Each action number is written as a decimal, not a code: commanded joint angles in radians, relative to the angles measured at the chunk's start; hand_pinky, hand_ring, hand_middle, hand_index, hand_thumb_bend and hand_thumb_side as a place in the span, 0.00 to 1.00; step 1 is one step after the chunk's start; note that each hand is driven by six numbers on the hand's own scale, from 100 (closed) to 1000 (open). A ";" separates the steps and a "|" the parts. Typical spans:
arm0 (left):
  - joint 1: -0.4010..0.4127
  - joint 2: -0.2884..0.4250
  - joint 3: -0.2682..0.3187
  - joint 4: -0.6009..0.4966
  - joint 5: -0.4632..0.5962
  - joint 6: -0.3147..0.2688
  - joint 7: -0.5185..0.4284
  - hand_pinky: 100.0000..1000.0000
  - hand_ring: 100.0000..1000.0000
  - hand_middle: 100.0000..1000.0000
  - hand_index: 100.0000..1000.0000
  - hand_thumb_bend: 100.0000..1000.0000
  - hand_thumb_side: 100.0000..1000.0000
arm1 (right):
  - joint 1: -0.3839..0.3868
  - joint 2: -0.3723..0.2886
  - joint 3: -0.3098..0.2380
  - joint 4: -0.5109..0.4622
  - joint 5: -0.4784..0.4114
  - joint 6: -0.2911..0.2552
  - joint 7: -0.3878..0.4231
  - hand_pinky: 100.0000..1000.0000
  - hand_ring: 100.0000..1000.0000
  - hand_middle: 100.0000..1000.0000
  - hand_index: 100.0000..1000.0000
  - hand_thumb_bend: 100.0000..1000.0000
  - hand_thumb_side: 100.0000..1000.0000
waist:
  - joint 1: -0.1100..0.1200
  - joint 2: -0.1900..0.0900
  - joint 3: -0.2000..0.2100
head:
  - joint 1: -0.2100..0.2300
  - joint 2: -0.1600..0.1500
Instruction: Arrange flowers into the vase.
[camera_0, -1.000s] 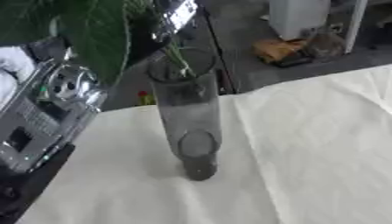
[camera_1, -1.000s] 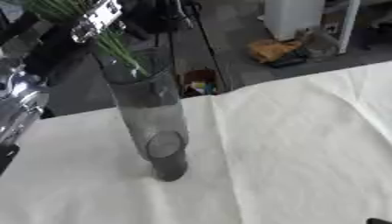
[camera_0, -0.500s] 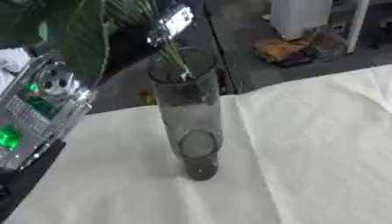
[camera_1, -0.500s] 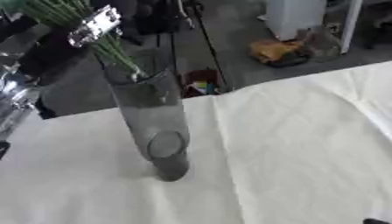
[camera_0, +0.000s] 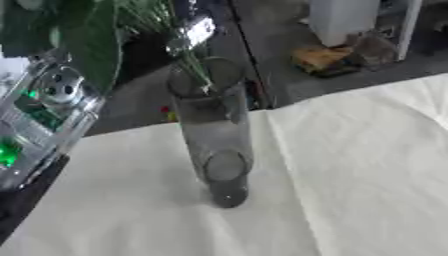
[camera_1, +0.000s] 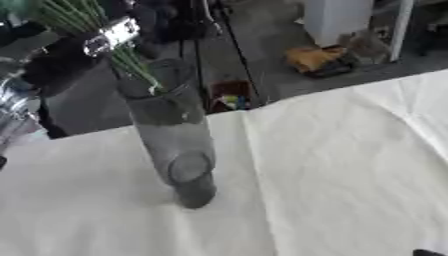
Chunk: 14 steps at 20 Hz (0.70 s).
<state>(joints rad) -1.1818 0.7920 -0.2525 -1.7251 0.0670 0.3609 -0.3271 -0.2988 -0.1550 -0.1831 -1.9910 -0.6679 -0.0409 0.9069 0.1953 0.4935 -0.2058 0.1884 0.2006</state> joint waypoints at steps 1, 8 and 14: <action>-0.027 0.036 0.025 0.006 -0.037 0.008 -0.054 0.81 0.98 0.92 1.00 0.00 0.86 | -0.002 -0.014 0.001 -0.009 0.011 0.009 0.000 0.84 0.98 0.47 0.90 0.00 0.87 | -0.001 -0.029 0.003 | 0.003 -0.005; -0.029 0.043 0.043 0.018 -0.157 -0.034 -0.141 0.86 1.00 0.95 1.00 0.00 0.84 | -0.004 -0.013 -0.002 -0.009 0.020 0.017 0.000 0.84 0.98 0.47 0.90 0.00 0.87 | 0.006 -0.029 0.000 | 0.003 -0.001; -0.030 0.050 0.050 0.033 -0.165 -0.057 -0.240 0.89 1.00 0.98 1.00 0.00 0.75 | -0.004 -0.013 -0.003 -0.009 0.022 0.019 0.000 0.84 0.98 0.47 0.90 0.00 0.87 | 0.007 -0.029 0.000 | 0.003 0.002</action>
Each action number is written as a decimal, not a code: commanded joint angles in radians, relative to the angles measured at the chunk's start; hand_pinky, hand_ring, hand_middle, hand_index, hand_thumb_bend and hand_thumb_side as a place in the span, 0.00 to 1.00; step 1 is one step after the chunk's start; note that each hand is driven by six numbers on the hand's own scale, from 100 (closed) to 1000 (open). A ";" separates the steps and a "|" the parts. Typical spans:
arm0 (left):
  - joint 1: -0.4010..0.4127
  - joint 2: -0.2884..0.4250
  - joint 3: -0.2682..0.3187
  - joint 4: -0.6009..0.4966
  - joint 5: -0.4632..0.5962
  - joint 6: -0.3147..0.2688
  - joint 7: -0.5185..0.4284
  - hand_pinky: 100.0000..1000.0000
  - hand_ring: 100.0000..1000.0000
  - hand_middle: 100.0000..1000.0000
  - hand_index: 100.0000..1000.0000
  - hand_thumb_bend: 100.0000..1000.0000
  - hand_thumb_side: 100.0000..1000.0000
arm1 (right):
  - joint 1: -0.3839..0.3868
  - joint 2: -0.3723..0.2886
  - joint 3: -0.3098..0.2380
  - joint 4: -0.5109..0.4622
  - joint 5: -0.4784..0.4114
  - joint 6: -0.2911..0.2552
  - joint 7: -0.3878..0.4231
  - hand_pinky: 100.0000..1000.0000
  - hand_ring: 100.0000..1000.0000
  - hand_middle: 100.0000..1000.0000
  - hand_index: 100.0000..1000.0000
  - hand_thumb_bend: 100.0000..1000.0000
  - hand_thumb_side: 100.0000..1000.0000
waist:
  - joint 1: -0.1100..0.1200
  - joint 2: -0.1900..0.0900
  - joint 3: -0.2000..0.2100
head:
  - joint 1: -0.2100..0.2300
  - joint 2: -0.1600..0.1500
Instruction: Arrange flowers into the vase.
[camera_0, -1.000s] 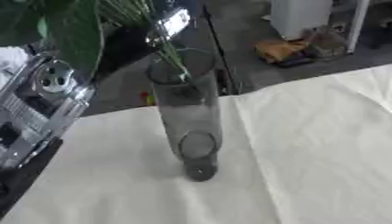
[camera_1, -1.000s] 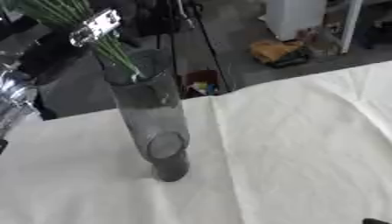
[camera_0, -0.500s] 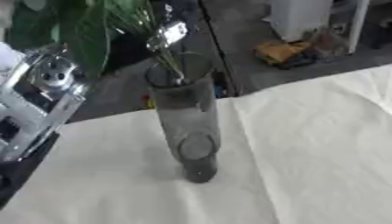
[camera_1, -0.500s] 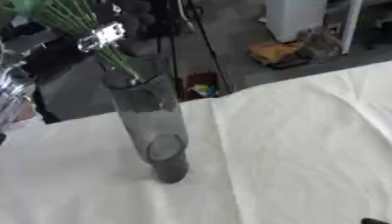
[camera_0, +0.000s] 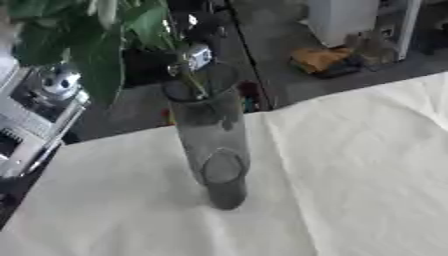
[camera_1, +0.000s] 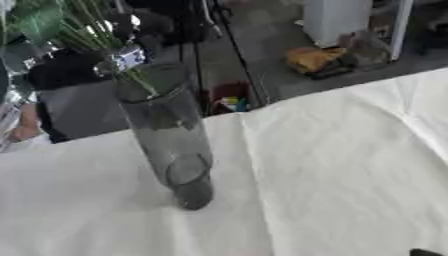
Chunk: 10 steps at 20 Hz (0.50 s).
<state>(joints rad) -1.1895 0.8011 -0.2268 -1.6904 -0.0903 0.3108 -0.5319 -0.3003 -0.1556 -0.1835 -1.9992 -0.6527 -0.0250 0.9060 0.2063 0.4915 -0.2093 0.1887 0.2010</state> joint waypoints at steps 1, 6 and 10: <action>-0.022 0.043 0.025 -0.001 -0.010 -0.010 -0.050 0.90 1.00 0.98 1.00 0.00 0.73 | -0.003 -0.012 -0.003 -0.001 0.007 0.003 0.001 0.84 0.98 0.47 0.90 0.00 0.87 | -0.004 -0.026 0.005 | 0.002 0.003; -0.021 0.048 0.034 0.003 -0.004 -0.025 -0.134 0.91 1.00 1.00 1.00 0.00 0.75 | -0.001 -0.011 -0.004 -0.001 0.012 0.004 0.001 0.84 0.98 0.47 0.90 0.00 0.86 | -0.006 -0.025 0.009 | 0.001 0.005; -0.023 0.052 0.044 -0.003 0.009 -0.041 -0.152 0.92 1.00 1.00 1.00 0.00 0.78 | -0.001 -0.010 -0.003 -0.001 0.017 0.004 0.001 0.84 0.98 0.47 0.90 0.00 0.86 | -0.007 -0.025 0.011 | 0.001 0.004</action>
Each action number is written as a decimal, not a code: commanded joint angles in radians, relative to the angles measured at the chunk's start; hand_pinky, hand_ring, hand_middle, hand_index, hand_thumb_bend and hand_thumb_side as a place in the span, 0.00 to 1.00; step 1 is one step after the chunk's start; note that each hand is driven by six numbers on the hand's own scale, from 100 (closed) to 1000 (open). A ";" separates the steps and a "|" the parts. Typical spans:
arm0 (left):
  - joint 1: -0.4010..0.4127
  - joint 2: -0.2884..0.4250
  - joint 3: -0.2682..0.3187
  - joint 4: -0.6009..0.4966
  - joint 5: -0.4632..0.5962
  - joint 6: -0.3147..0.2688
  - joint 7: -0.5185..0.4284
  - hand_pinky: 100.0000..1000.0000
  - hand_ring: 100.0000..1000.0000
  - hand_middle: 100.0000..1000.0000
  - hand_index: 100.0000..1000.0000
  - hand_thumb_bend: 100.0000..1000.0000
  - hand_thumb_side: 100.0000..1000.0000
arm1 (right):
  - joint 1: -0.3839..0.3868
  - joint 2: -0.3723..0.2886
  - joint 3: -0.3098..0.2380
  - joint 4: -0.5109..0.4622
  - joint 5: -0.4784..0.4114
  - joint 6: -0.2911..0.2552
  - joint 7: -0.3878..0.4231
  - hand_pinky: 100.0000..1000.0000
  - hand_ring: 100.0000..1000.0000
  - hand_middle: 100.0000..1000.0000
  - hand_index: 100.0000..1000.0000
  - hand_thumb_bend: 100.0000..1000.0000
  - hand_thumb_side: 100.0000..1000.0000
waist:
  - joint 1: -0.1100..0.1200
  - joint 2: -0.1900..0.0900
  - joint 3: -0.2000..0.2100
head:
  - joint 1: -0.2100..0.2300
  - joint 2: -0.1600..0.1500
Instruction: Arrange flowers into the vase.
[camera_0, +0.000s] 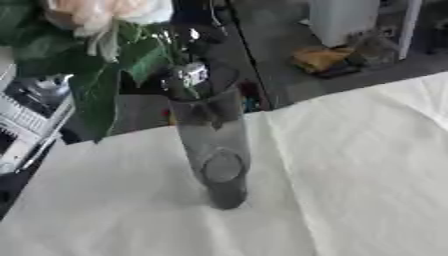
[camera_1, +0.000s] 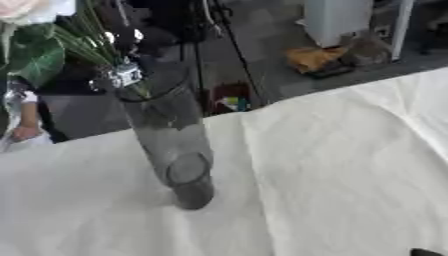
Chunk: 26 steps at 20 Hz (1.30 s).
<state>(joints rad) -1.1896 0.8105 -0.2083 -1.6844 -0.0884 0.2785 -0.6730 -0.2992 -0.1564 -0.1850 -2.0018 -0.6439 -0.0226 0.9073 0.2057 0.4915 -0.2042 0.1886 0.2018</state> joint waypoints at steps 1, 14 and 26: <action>-0.023 0.044 0.027 -0.012 0.006 -0.015 -0.010 0.93 1.00 1.00 1.00 0.00 0.80 | -0.002 -0.009 -0.001 0.002 0.008 0.003 0.000 0.84 0.98 0.47 0.90 0.00 0.86 | -0.006 -0.025 0.007 | 0.001 0.003; -0.014 0.068 0.040 -0.024 -0.074 -0.097 -0.067 0.99 1.00 1.00 1.00 0.50 0.90 | -0.001 -0.015 -0.008 0.002 0.016 0.013 0.000 0.85 0.99 0.46 0.90 0.00 0.85 | 0.004 -0.028 0.015 | -0.007 0.001; -0.012 0.075 0.052 -0.029 -0.283 -0.193 -0.102 1.00 1.00 1.00 1.00 0.65 0.87 | -0.003 -0.019 -0.009 0.002 0.032 0.032 0.000 0.85 0.99 0.46 0.90 0.00 0.85 | 0.020 -0.031 0.022 | -0.011 -0.001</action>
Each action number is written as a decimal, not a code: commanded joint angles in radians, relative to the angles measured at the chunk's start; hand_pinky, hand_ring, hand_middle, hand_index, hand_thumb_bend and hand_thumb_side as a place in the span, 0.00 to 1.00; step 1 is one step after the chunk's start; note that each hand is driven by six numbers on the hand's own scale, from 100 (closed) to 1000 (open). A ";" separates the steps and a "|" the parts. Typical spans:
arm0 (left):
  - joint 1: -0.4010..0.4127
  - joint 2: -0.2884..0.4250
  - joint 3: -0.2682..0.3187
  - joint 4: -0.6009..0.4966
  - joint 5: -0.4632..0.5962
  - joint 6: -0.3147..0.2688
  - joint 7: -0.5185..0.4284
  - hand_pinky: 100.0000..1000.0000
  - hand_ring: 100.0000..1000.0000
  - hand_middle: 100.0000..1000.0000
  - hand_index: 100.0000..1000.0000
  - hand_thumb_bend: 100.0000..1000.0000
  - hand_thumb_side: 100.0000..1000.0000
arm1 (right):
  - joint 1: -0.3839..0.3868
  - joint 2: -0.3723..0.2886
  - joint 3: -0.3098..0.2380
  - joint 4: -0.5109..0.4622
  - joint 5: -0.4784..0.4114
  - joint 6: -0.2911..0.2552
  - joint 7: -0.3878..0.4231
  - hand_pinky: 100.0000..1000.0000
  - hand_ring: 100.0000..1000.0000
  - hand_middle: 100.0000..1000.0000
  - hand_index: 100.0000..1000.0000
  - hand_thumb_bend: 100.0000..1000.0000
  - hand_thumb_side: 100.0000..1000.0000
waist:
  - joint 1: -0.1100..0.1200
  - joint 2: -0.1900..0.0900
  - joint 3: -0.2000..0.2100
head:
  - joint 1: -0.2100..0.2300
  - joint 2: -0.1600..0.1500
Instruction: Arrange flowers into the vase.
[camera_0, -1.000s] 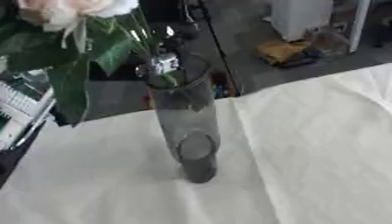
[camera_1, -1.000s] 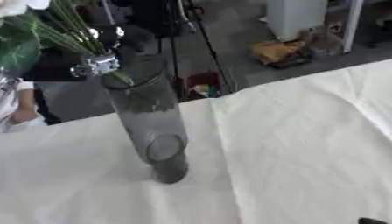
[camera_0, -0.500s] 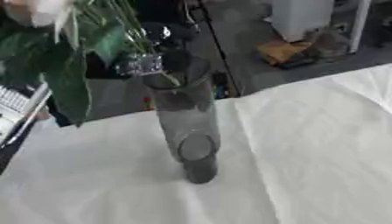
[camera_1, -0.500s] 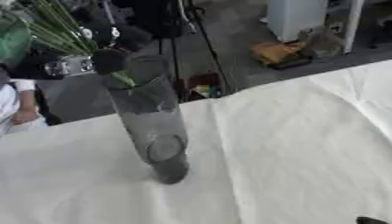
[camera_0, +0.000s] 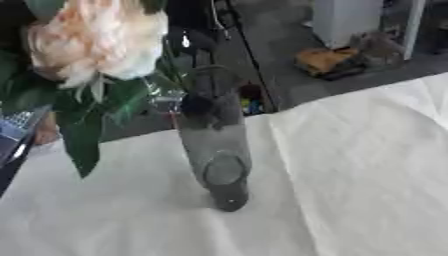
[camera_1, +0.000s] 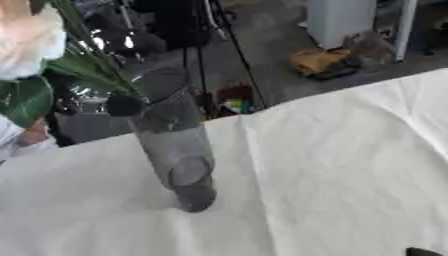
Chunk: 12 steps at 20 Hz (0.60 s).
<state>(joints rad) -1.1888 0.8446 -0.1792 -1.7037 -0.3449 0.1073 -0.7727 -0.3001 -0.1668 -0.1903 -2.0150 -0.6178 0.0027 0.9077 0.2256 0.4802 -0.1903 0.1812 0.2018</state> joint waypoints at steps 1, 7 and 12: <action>-0.013 0.041 0.023 -0.008 -0.035 -0.031 -0.006 1.00 1.00 1.00 1.00 0.66 0.87 | -0.002 -0.009 -0.004 0.015 0.007 0.007 -0.001 0.85 0.99 0.46 0.90 0.00 0.85 | 0.000 -0.020 0.008 | -0.004 -0.001; -0.012 0.036 0.020 0.009 -0.043 -0.053 -0.037 1.00 1.00 1.00 1.00 0.67 0.92 | -0.003 -0.006 -0.002 0.015 0.013 0.008 -0.001 0.85 0.99 0.46 0.90 0.00 0.85 | 0.000 -0.017 0.007 | -0.002 0.000; -0.014 0.037 0.018 0.006 -0.026 -0.052 -0.048 1.00 1.00 1.00 1.00 0.66 0.92 | -0.006 -0.003 0.000 0.015 0.022 0.010 -0.001 0.85 0.99 0.46 0.91 0.00 0.85 | 0.000 -0.011 0.012 | -0.001 0.002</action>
<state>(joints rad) -1.1886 0.8454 -0.1760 -1.6910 -0.3779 0.0547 -0.8164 -0.3041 -0.1715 -0.1904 -2.0153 -0.6000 0.0100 0.9065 0.2260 0.4825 -0.1866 0.1790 0.2018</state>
